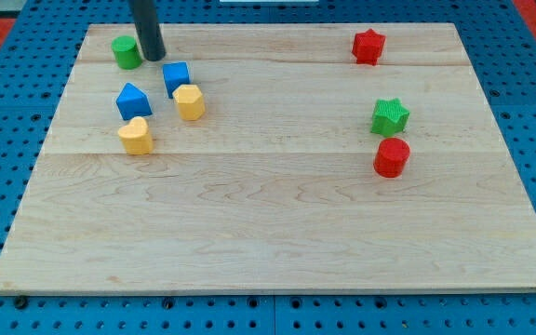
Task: Move blue cube along with yellow hexagon a bit down and right
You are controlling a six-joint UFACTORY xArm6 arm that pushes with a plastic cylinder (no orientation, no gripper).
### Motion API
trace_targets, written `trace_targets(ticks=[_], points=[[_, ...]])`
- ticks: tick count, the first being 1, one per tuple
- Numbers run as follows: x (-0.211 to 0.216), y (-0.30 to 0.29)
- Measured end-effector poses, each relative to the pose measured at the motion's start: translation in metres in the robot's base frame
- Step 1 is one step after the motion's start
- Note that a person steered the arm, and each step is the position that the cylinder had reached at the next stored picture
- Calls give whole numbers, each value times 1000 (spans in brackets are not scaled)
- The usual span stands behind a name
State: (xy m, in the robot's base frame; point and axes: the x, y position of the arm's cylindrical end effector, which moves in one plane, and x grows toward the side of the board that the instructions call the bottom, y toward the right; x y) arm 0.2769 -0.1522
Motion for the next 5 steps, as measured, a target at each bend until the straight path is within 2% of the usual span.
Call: trace_targets(ticks=[1,2,4,5], points=[[21,-41],[-4,-67],[11,-5],[11,3]])
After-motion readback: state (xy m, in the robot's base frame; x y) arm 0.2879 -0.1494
